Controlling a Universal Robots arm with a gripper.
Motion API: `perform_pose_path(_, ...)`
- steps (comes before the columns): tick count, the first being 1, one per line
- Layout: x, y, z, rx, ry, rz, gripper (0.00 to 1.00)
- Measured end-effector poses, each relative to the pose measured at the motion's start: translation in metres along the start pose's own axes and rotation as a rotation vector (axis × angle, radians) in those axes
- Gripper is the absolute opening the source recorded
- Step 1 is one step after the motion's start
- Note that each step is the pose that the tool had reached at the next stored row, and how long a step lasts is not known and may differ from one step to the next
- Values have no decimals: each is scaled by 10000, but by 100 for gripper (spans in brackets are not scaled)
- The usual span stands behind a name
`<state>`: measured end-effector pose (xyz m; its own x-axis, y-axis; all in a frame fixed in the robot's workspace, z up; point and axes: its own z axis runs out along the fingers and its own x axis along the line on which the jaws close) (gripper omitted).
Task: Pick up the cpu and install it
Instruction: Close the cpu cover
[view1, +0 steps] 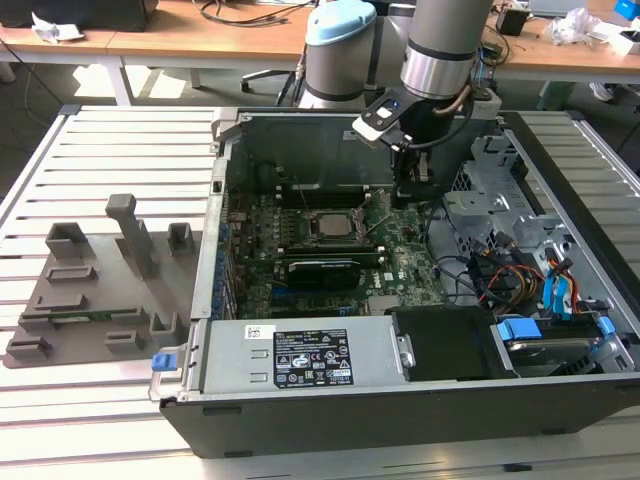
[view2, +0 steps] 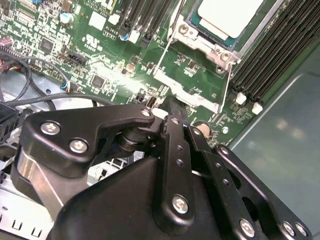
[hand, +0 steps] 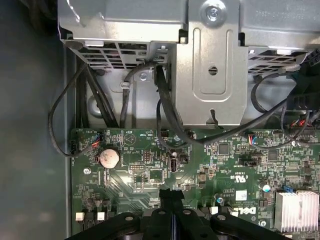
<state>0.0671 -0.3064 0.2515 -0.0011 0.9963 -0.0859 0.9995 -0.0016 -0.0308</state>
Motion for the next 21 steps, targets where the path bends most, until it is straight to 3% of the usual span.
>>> perform_pose_path(21, 1, -273, 12, 0, 2, 0, 11)
